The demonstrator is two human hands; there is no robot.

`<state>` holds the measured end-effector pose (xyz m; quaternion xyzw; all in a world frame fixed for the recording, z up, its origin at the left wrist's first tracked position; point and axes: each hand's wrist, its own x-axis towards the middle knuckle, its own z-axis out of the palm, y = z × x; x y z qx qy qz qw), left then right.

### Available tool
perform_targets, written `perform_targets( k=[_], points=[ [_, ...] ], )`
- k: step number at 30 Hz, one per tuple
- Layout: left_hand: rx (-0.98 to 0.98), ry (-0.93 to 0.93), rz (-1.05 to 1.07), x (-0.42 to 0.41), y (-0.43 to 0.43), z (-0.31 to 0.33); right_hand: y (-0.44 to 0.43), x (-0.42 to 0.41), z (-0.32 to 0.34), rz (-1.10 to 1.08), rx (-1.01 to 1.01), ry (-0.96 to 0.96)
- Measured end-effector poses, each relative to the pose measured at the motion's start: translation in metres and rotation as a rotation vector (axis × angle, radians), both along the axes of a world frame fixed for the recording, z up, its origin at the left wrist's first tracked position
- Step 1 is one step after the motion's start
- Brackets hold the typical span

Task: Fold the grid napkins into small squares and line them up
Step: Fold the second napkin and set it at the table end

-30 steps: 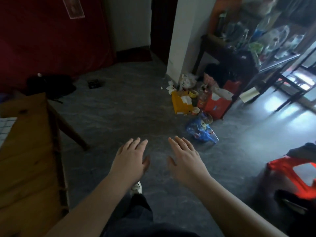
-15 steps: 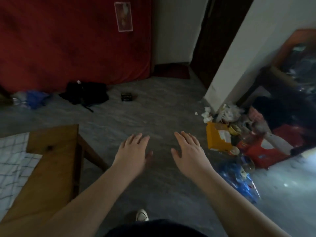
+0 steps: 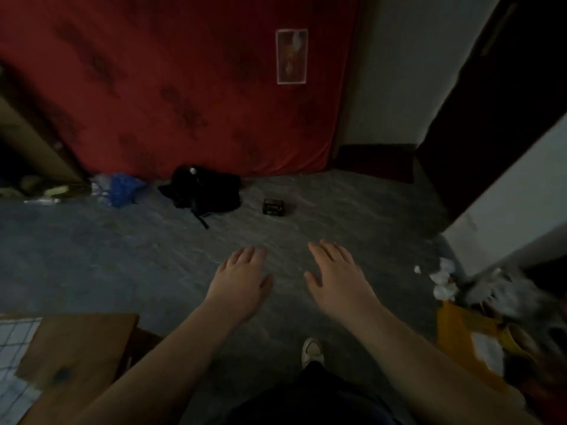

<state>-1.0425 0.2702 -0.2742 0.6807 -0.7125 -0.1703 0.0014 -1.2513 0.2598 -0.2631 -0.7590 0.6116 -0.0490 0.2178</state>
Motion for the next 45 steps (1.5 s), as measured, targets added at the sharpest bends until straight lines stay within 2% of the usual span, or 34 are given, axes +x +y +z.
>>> perform_targets(
  k=[6, 14, 20, 25, 33, 45],
  points=[
    [0.051, 0.025, 0.210, 0.019, -0.099, 0.010, -0.147, 0.034, 0.012, 0.220, 0.003, 0.037],
    [0.044, 0.058, 0.443, 0.098, -0.179, 0.003, -0.274, 0.132, 0.016, 0.429, -0.021, 0.011],
    [-0.052, 0.107, 0.584, 0.194, -0.240, 0.013, -0.354, 0.236, 0.023, 0.521, 0.002, 0.035],
    [-0.085, 0.115, 0.661, 0.303, -0.273, 0.024, -0.406, 0.354, 0.036, 0.597, -0.001, 0.018],
    [-0.127, 0.086, 0.938, 0.449, -0.264, 0.027, -0.427, 0.534, 0.041, 0.866, -0.033, 0.013],
    [-0.100, 0.035, 1.673, 0.598, -0.146, 0.006, -0.345, 0.821, 0.010, 1.511, 0.034, 0.032]
  ],
)
